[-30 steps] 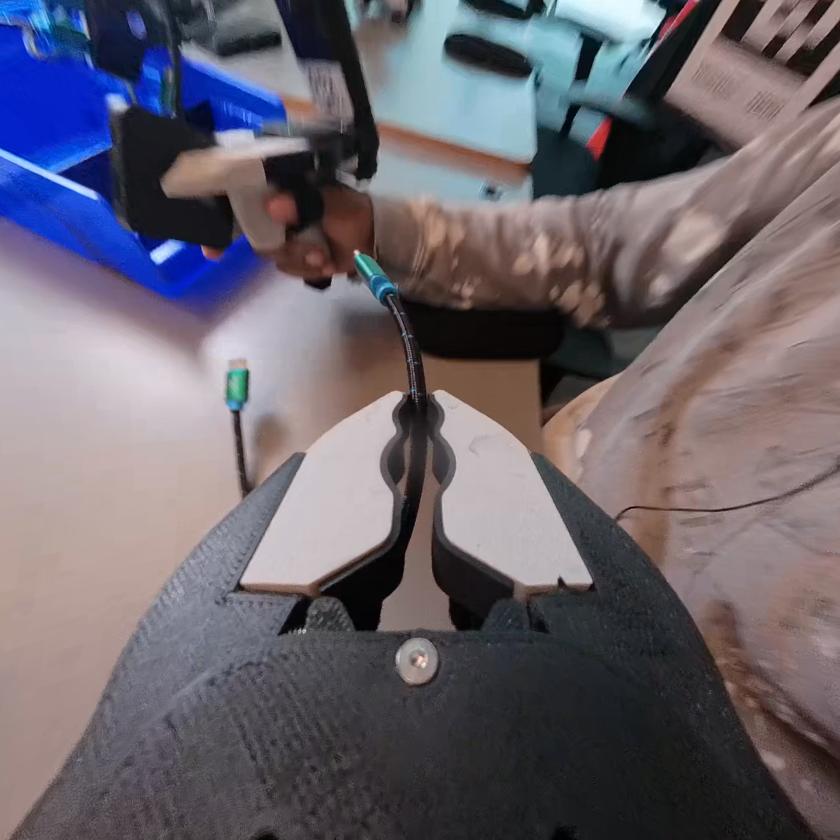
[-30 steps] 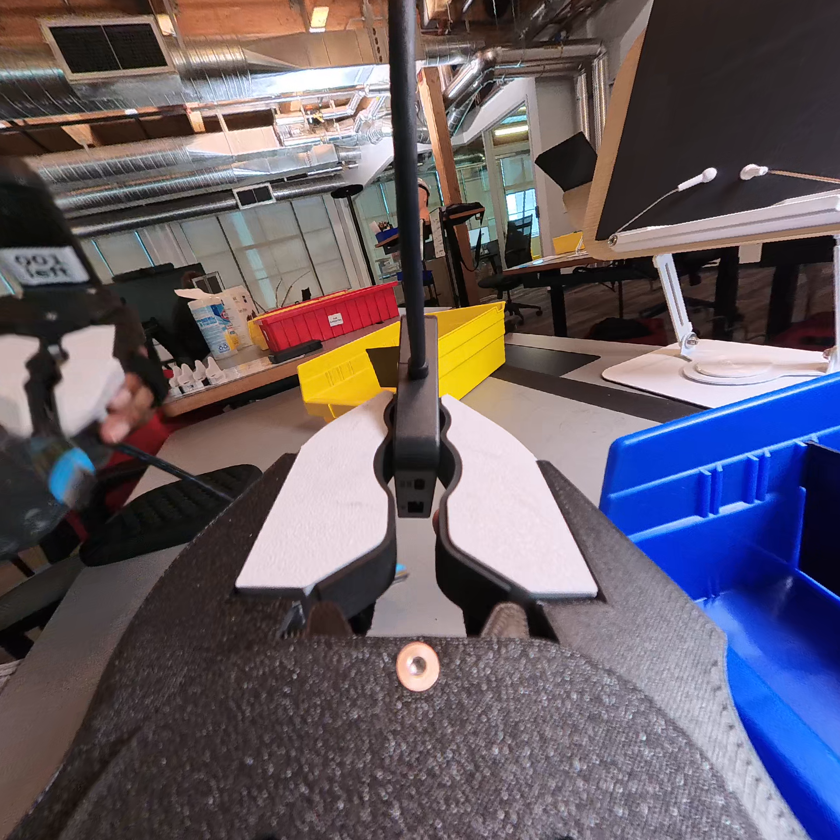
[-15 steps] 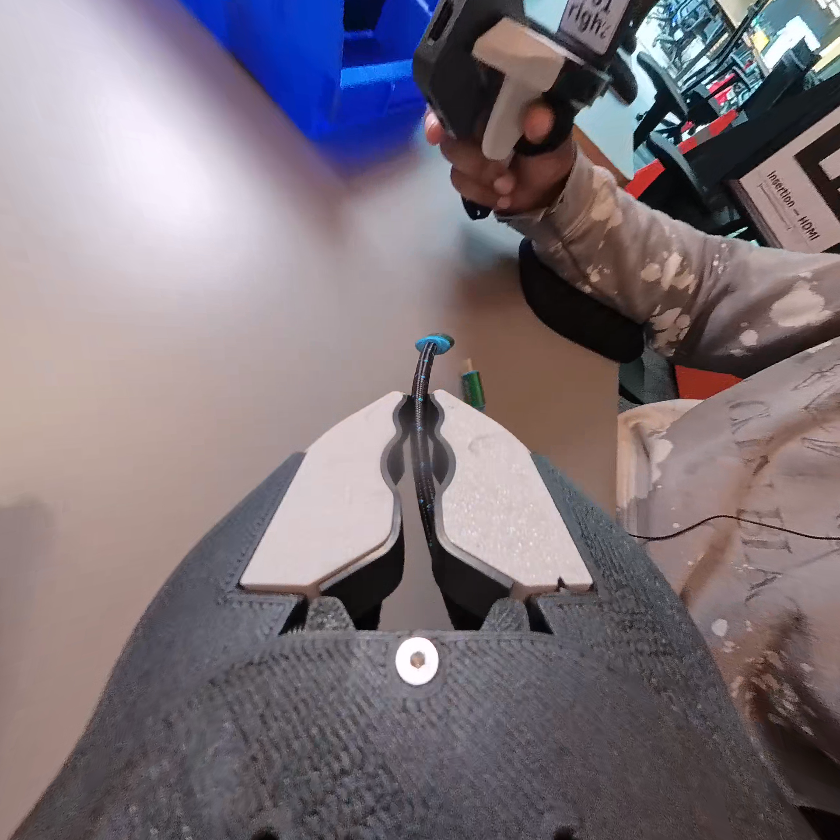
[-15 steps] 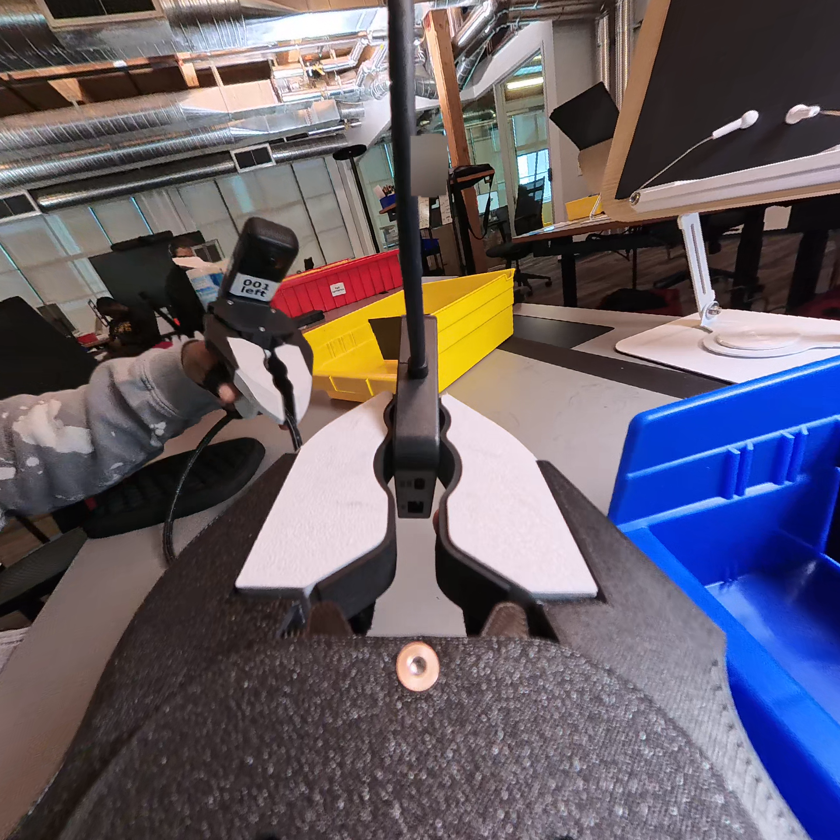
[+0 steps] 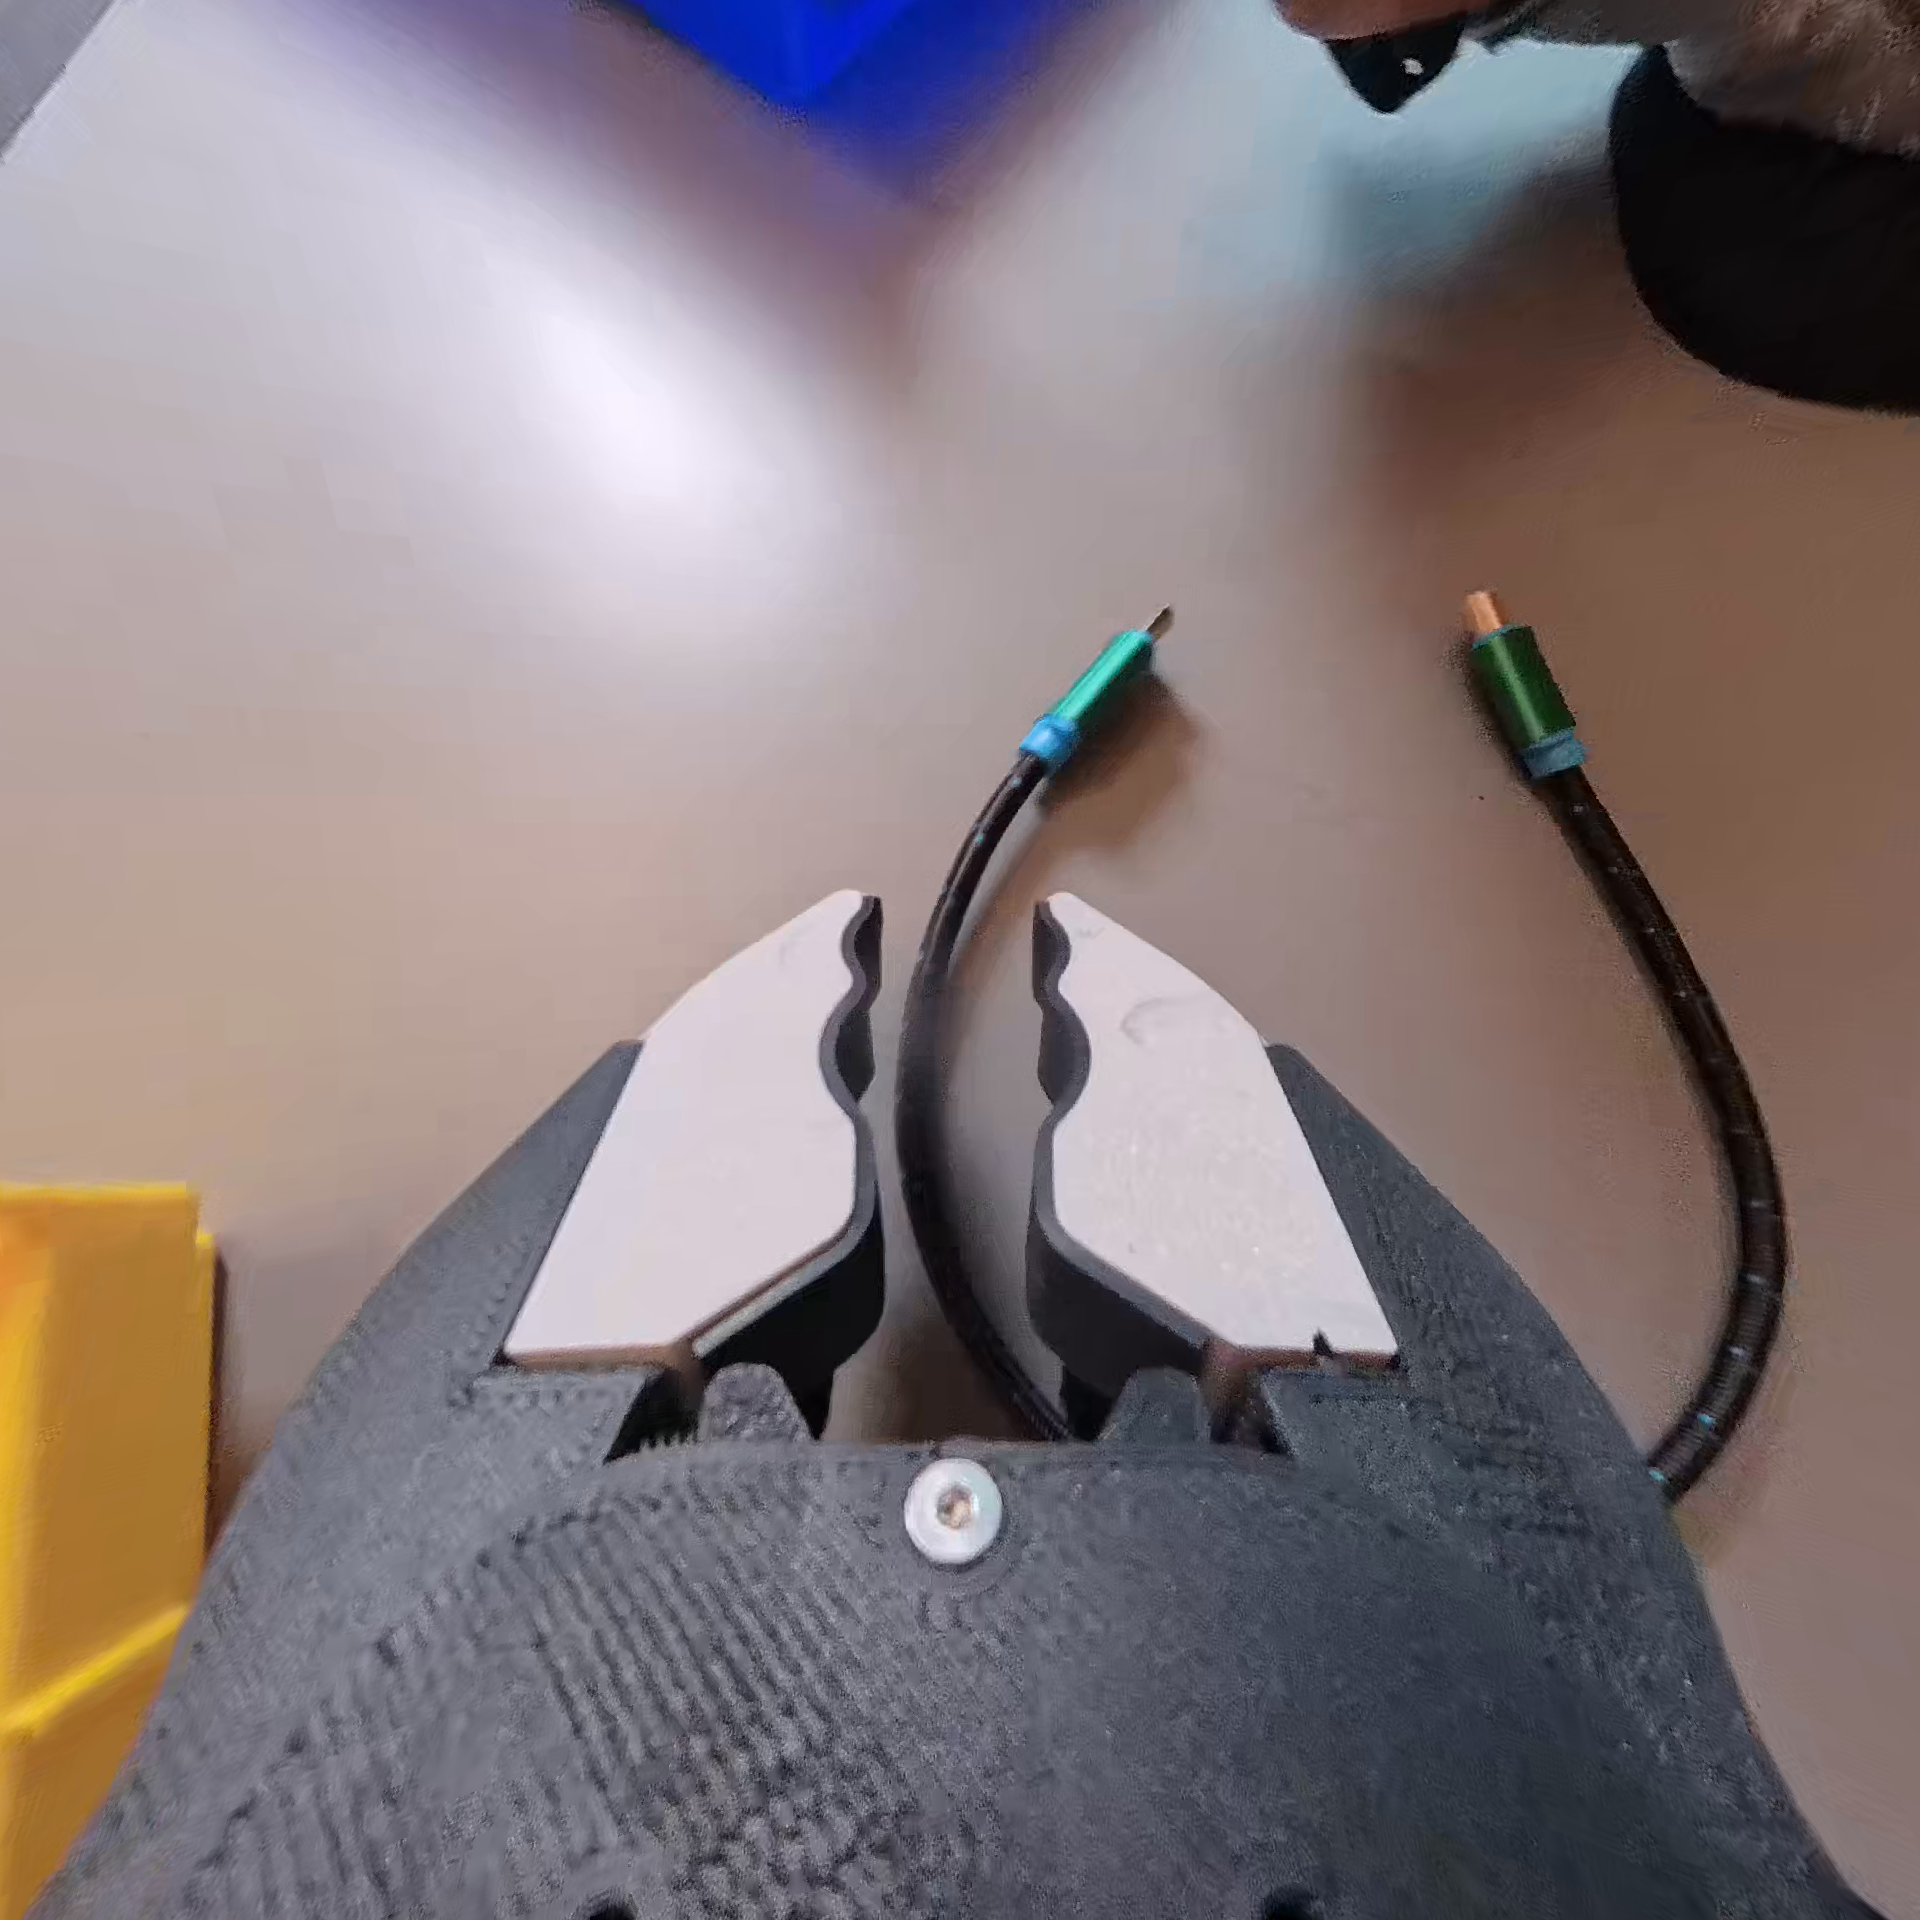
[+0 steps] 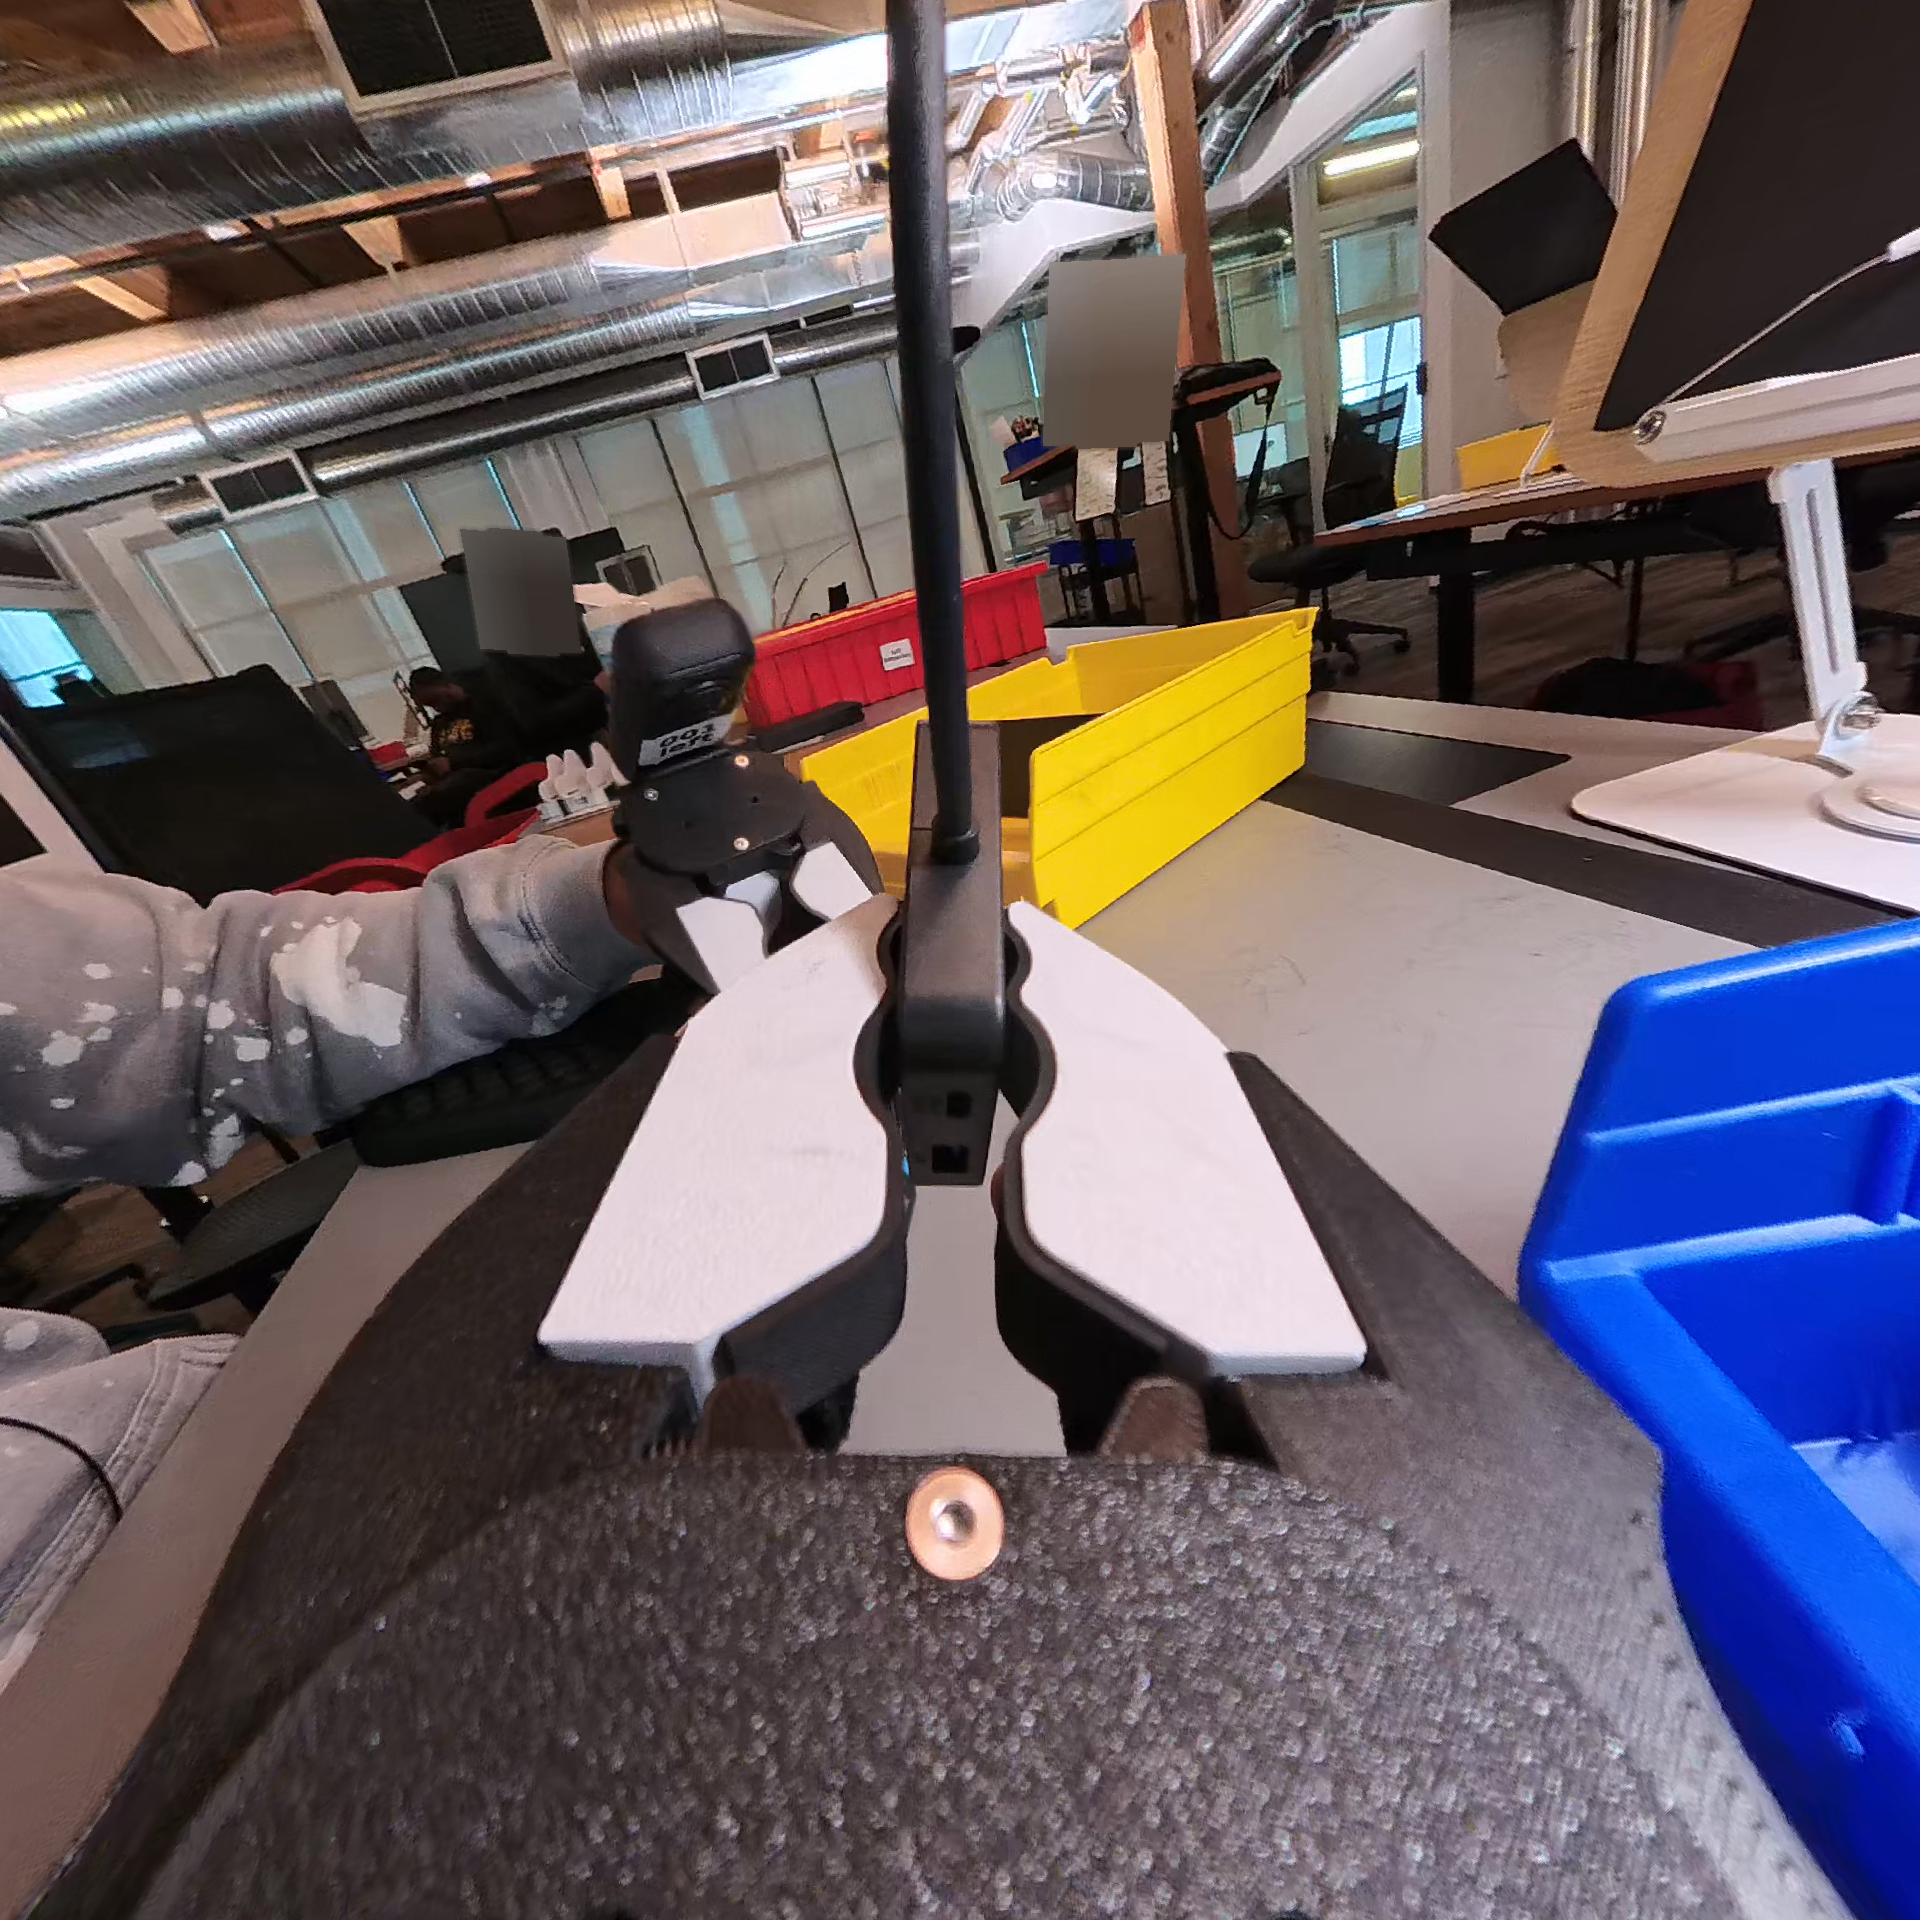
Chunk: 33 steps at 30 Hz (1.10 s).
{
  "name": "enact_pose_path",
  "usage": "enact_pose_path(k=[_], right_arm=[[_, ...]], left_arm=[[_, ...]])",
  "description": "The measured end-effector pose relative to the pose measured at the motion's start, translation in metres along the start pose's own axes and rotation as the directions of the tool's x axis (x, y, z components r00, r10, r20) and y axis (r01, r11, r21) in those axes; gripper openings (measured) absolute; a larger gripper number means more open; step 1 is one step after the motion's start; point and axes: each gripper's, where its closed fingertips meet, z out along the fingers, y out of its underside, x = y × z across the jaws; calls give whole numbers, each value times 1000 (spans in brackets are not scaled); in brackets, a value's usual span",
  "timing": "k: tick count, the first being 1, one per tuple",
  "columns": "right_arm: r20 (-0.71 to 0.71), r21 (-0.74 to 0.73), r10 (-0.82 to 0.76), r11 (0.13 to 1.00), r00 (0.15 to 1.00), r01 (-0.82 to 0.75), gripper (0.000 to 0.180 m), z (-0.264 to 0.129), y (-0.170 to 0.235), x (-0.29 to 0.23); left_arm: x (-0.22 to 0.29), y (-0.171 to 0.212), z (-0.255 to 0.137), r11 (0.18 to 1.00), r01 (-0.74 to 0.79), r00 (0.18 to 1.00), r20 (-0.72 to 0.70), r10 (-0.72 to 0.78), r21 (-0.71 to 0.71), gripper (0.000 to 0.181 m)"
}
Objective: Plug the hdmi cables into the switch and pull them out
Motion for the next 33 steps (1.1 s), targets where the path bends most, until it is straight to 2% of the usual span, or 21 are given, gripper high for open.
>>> enact_pose_path(k=[7,12,16,20,26,29,33], right_arm=[[103,-12,20,1000,994,-19,14,-1,2,-13],[200,-35,60,998,978,-54,13,-1,6,-27],[235,-79,74,995,969,-57,13,1,14,-31],[246,-175,36,984,969,8,13,7,32,-36],[309,-328,-49,932,950,155,13,15,65,-55],[327,-384,-113,891,938,241,13,16,76,-59],[343,-458,-147,836,928,302,13,15,90,-60]], left_arm=[[15,-12,34,974,-224,972,-82,221,-34,30],[13,-19,50,945,-326,944,-55,326,3,14],[13,-28,41,975,-205,973,-90,212,82,13],[34,-45,11,979,27,947,-320,40,200,12],[59,-37,5,968,239,825,-542,-162,74,12],[65,-31,3,969,246,791,-580,-194,11,12],[70,-27,1,979,203,807,-561,-185,-30,12]])
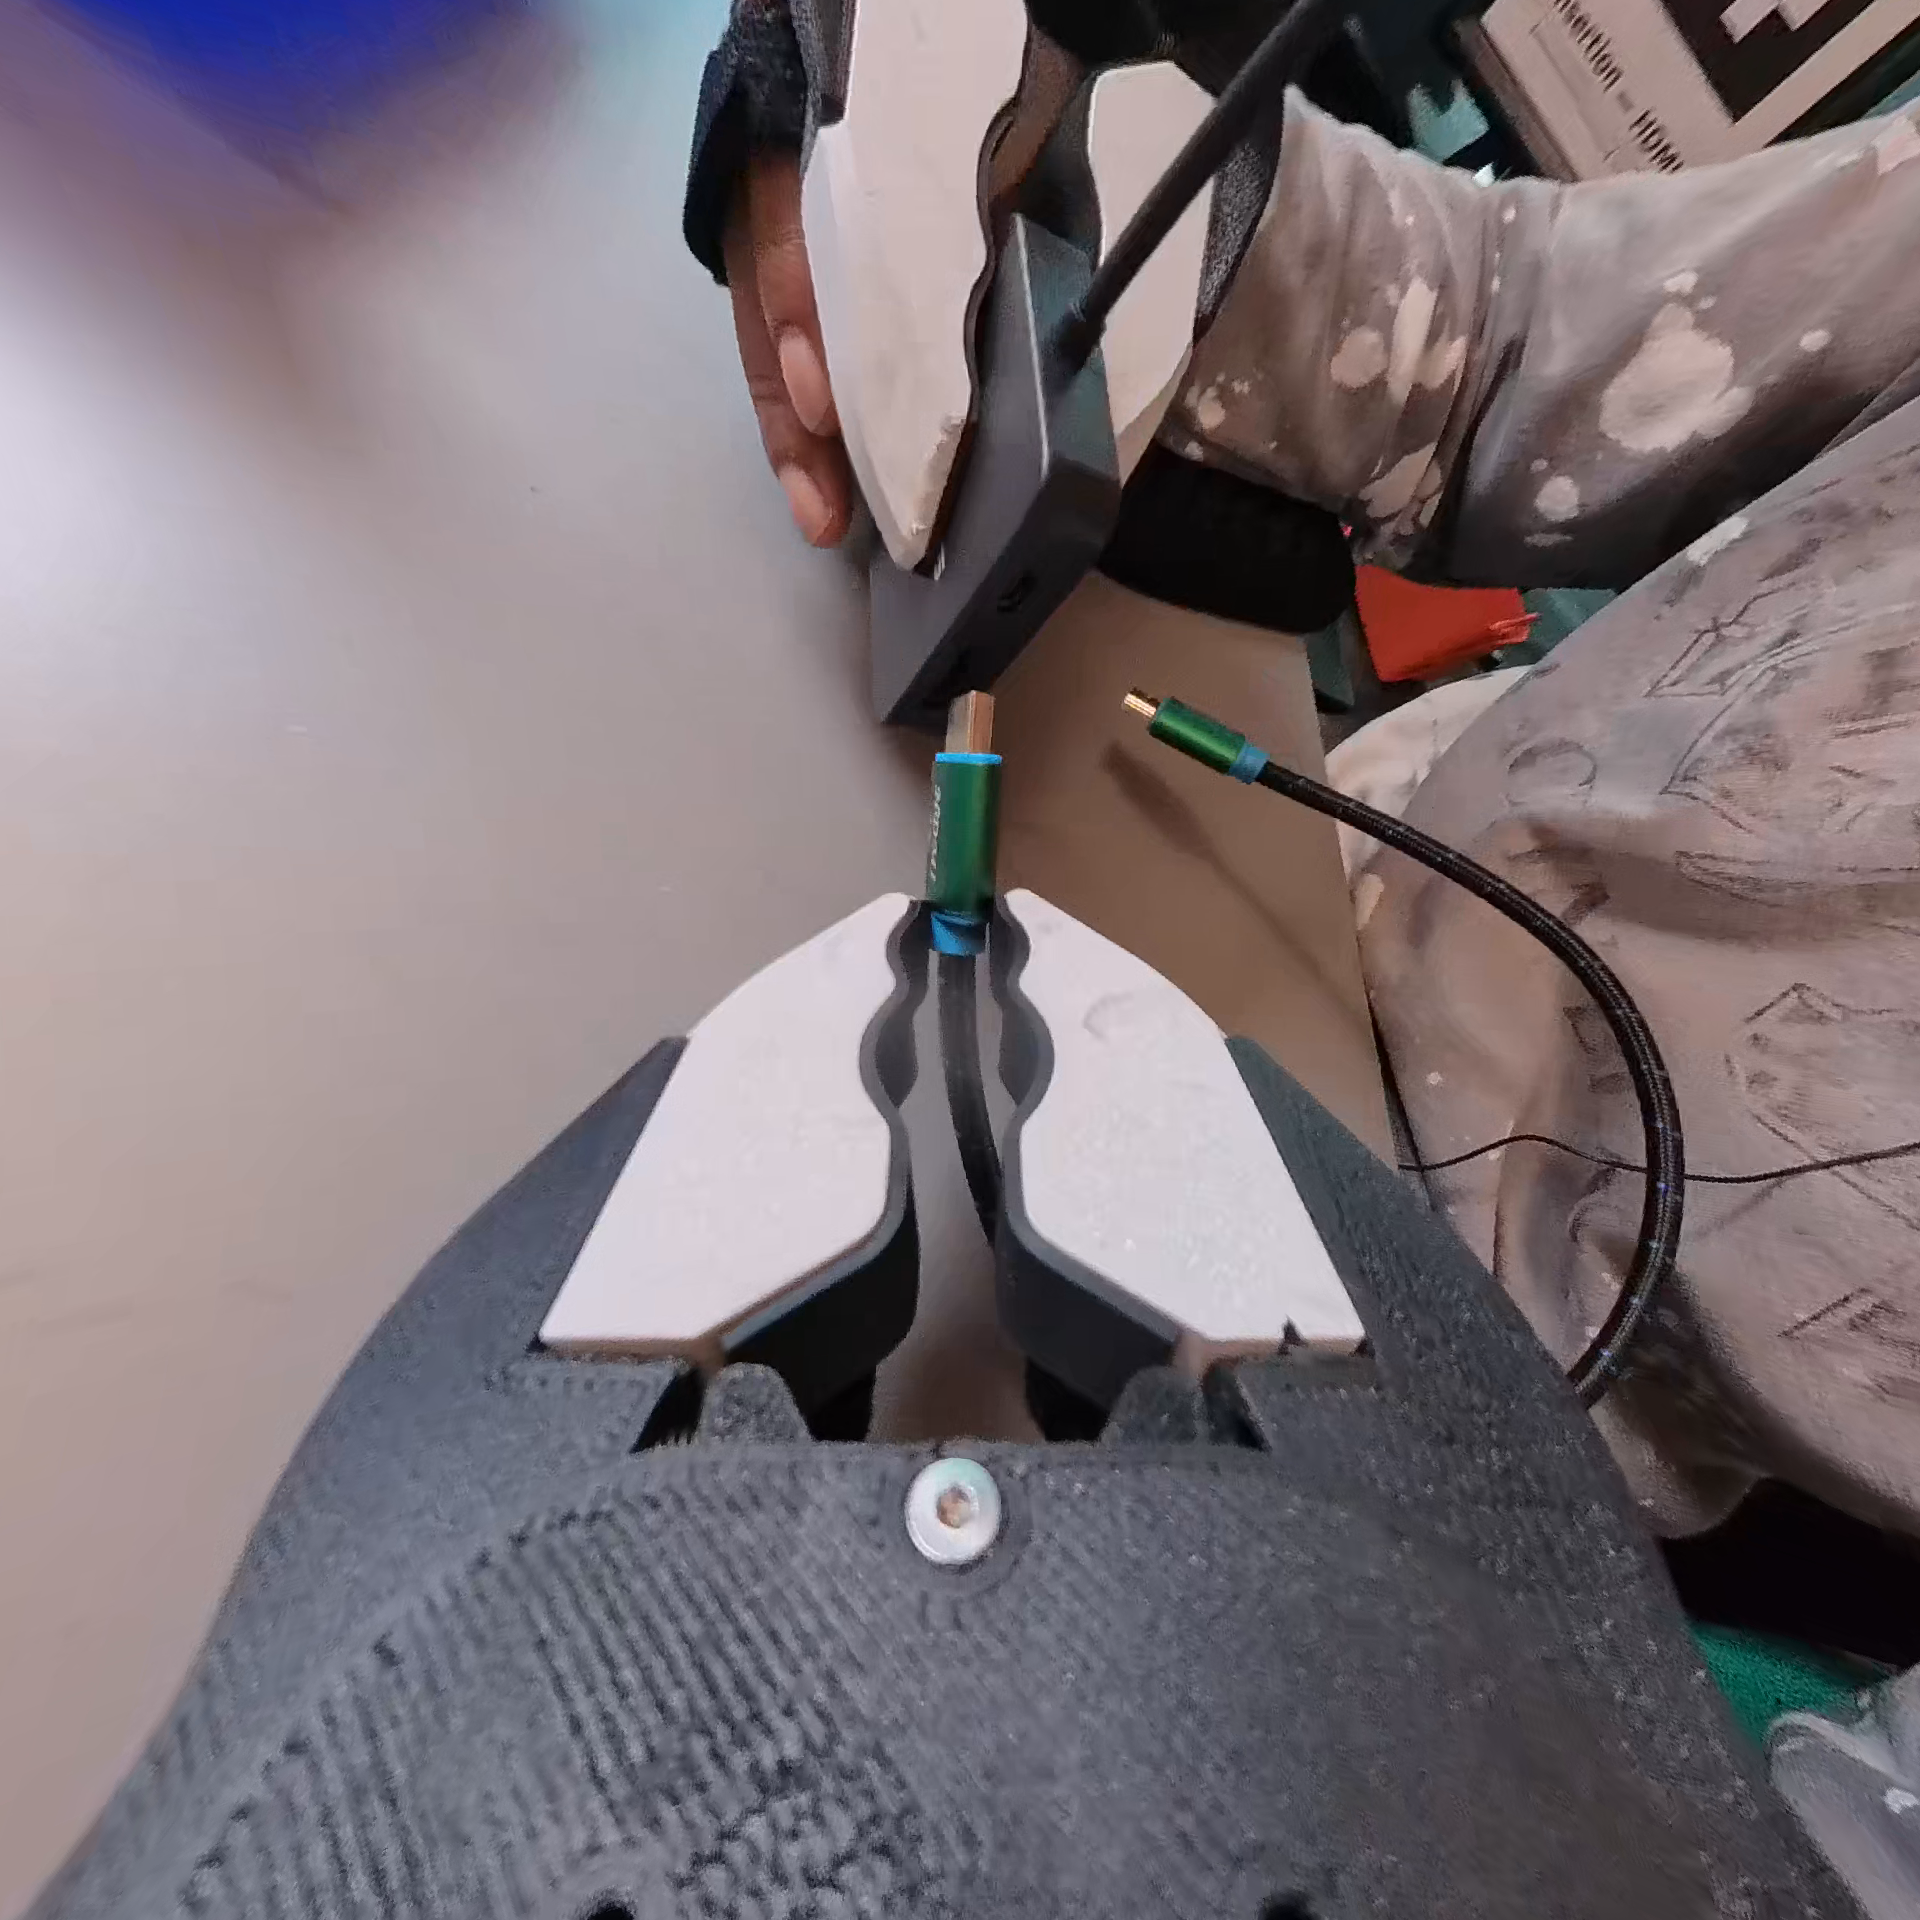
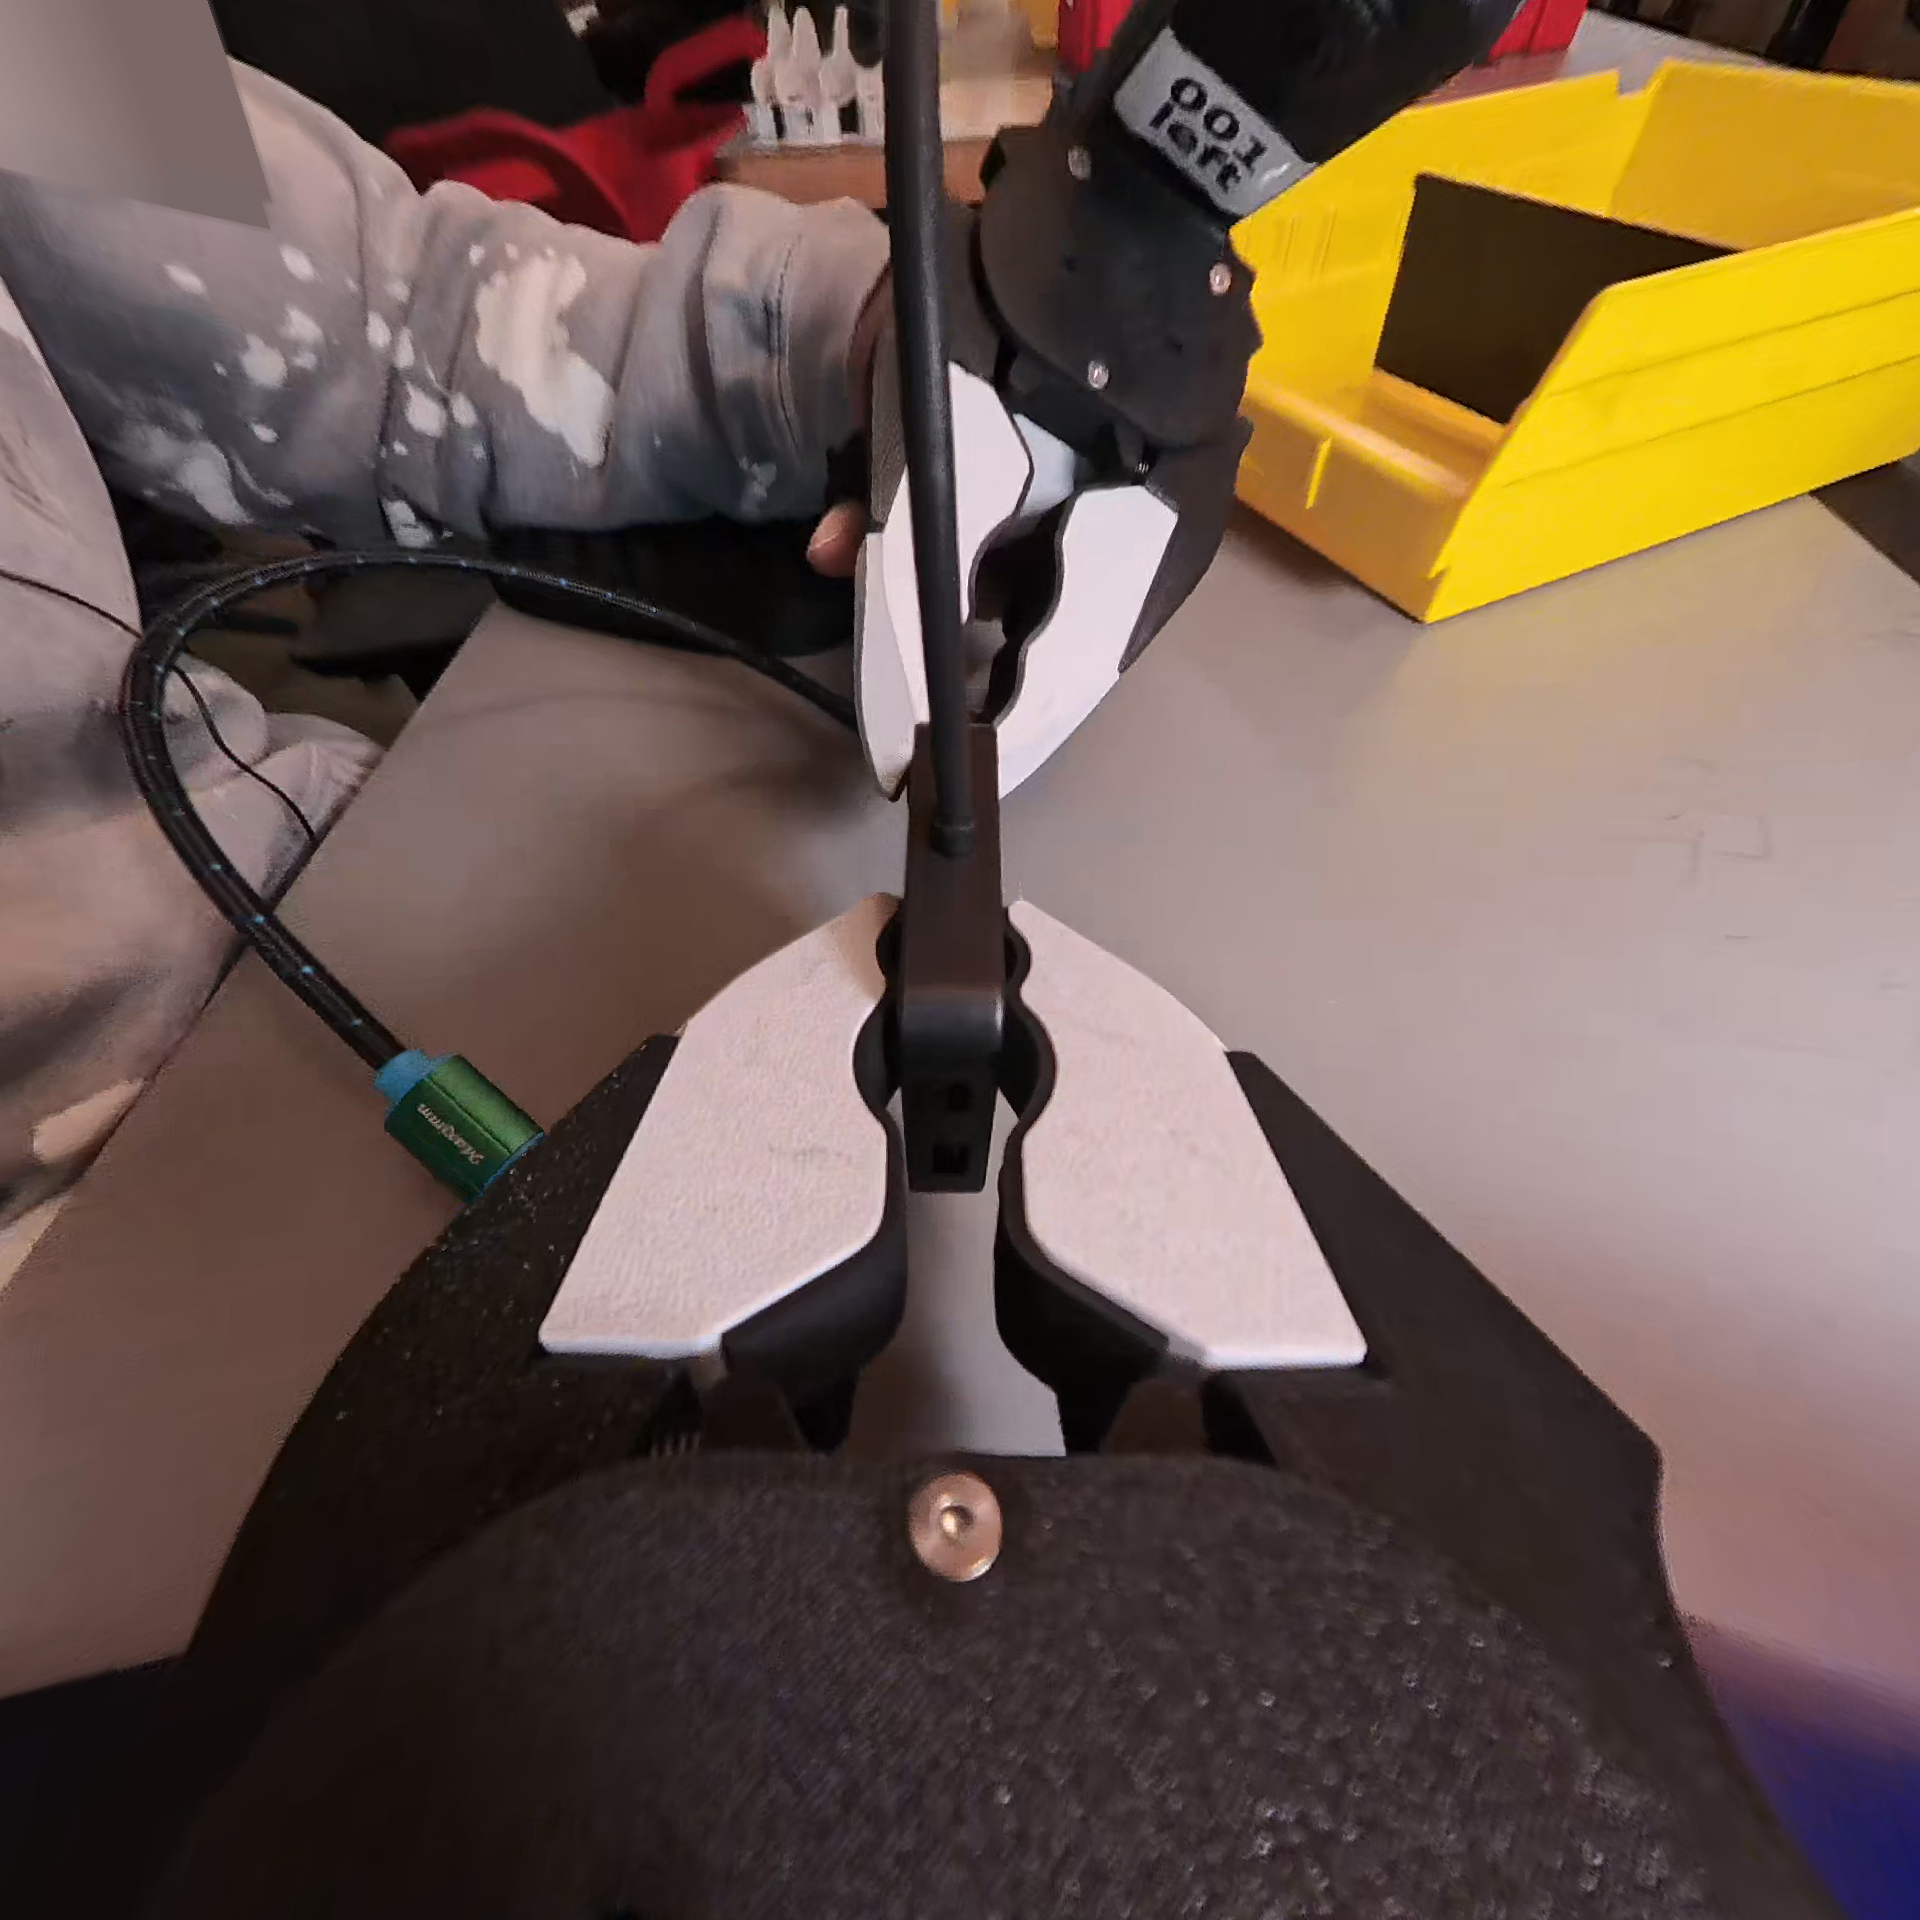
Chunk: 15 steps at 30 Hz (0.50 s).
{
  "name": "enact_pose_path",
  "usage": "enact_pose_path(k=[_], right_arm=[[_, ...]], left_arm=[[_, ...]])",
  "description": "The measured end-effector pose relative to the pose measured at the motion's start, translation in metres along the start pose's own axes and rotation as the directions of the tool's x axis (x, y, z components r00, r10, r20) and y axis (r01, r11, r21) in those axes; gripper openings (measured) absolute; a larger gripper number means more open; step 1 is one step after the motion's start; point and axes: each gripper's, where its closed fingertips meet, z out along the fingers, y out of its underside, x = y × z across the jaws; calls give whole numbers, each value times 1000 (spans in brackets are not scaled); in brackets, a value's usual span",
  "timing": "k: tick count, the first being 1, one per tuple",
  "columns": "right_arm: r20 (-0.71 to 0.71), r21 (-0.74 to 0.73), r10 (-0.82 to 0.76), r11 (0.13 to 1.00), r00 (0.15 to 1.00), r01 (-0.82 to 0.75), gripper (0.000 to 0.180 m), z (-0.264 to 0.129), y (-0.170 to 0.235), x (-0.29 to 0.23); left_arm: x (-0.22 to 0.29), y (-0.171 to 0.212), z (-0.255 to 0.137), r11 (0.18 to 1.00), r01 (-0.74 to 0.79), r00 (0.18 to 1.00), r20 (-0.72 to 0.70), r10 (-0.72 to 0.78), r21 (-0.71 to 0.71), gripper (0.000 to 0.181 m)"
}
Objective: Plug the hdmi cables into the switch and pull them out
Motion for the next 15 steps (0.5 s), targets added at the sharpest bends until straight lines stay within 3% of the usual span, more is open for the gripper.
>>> enact_pose_path(k=[9,15], right_arm=[[54,-100,4,995,999,1,13,12,12,-11],[107,-17,80,997,991,-79,13,8,-1,-16]], left_arm=[[-2,20,15,989,-11,998,58,20,-147,11],[6,14,13,994,-47,999,-1,47,-102,12]])
